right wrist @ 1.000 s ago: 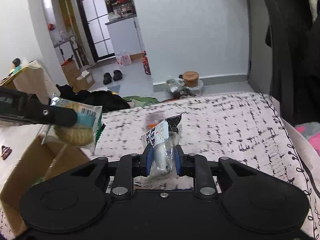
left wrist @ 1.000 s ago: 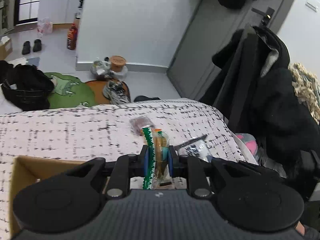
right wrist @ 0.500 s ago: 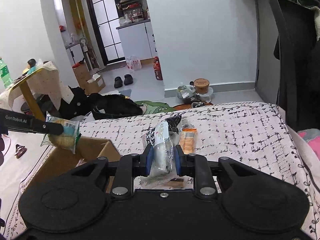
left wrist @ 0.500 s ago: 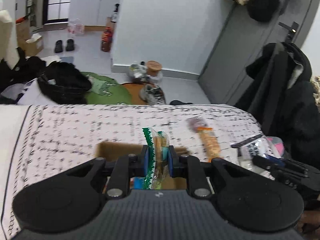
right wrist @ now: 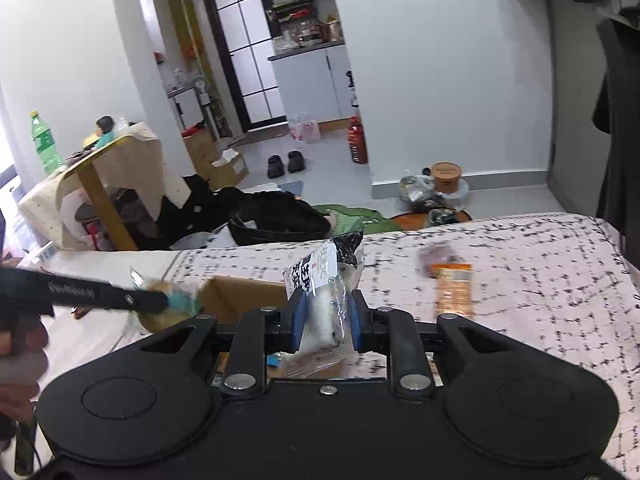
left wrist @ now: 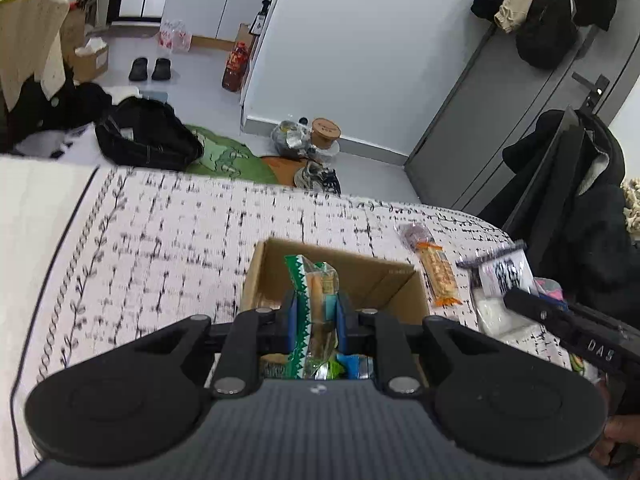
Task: Organize snacks
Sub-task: 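Lift both held packets and carry them toward the cardboard box, then open both grippers over the box to drop the packets inside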
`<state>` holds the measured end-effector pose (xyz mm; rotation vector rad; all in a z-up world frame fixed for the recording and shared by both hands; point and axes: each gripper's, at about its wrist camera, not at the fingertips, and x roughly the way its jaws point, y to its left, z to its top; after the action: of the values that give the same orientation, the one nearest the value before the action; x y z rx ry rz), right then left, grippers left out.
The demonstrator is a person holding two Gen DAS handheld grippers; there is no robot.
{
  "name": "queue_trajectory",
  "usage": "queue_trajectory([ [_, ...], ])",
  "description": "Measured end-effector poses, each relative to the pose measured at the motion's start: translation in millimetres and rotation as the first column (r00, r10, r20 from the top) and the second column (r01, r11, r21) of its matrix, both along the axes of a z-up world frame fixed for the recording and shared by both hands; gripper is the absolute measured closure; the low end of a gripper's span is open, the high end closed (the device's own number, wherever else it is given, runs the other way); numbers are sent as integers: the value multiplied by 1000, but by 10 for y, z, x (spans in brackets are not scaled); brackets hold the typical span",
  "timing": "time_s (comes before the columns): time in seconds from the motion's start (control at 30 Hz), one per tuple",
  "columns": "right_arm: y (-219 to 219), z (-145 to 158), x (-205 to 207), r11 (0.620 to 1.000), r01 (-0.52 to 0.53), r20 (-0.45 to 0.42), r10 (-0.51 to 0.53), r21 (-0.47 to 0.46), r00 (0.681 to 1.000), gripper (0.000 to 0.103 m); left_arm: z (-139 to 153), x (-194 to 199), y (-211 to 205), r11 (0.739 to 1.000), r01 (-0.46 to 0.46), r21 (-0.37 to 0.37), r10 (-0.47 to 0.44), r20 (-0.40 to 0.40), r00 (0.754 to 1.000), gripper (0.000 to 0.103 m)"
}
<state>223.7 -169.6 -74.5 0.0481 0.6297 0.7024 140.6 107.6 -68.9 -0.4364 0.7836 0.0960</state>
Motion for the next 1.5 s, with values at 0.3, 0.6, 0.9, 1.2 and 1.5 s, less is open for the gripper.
queue_trajectory([
  [0.3,219,14,-184,1000,-24,-17,24,-9,1000,81,-283,-268,-2,998,16,-58,-19,-51,999,84],
  [0.6,269,19,-357,1000,-25,-48,26,16,999,81,-275,-405,-35,998,-20,-59,18,-39,999,80],
  [0.9,341,88,-464,999,-46,-46,47,24,998,79,5,-577,-42,1000,-22,5,21,32,999,61],
  [1.2,238,129,-485,998,-60,-44,61,32,997,73,137,-635,-99,997,5,71,-10,71,997,44],
  [1.5,-252,41,-379,999,42,-56,-41,11,998,66,135,-504,-271,993,65,95,-71,61,996,35],
])
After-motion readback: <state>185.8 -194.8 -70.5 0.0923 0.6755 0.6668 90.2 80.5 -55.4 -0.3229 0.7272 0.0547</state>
